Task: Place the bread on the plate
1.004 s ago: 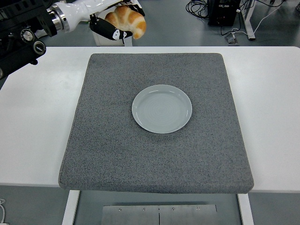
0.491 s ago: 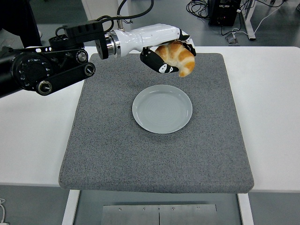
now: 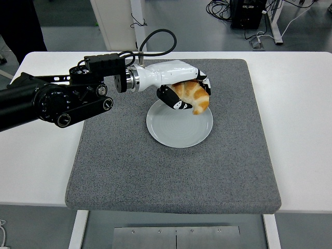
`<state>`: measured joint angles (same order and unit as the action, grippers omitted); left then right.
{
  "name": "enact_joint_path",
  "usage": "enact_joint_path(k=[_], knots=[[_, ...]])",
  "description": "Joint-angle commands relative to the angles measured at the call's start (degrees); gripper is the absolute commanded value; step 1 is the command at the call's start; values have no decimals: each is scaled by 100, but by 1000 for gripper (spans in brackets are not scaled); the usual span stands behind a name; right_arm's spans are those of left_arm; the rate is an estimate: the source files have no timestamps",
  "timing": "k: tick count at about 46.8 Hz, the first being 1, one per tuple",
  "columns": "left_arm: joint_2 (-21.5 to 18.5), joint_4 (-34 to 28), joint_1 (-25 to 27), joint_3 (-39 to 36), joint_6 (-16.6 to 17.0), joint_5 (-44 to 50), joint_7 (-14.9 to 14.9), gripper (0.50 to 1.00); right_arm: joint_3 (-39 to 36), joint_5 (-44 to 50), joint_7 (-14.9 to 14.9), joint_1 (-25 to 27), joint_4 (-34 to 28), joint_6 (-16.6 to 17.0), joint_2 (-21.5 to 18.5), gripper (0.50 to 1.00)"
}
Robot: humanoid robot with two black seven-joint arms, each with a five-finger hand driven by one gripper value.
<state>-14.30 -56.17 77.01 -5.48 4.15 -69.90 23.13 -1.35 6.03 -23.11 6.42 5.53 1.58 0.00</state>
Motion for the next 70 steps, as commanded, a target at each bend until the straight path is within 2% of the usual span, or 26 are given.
enact_joint_path(k=[1,10,31,42,64,65,66,67,68,70], knots=[[94,132,-151,-5,42,-112,-2,500,-6,3,0,0,-8,0,0,1000],[165,370,-467,-5,226,-208,-2,500,3,-6,0,0,1,0,0,1000],[420,730,-880,-32,367,-525,-2,500,-6,3,0,0,1,0,0,1000],[604,924,-881,-366,551,-525,7,500,3,3,0,0,-8,0,0,1000],[648,968,-889,-331,551,-437,-45,500,3,3,0,0,-8,0,0,1000],[648,968,-889,-322,551,-428,-54,612,3,3,0,0,1,0,0,1000],[657,968,-889,-304,551,-420,-54,784,3,3,0,0,1,0,0,1000],[666,968,-889,-304,551,-385,-54,921,3,3,0,0,1,0,0,1000],[666,968,-898,-304,551,-332,-46,955,3,3,0,0,-8,0,0,1000],[657,933,-890,-322,551,-235,7,961,3,3,0,0,1,0,0,1000]])
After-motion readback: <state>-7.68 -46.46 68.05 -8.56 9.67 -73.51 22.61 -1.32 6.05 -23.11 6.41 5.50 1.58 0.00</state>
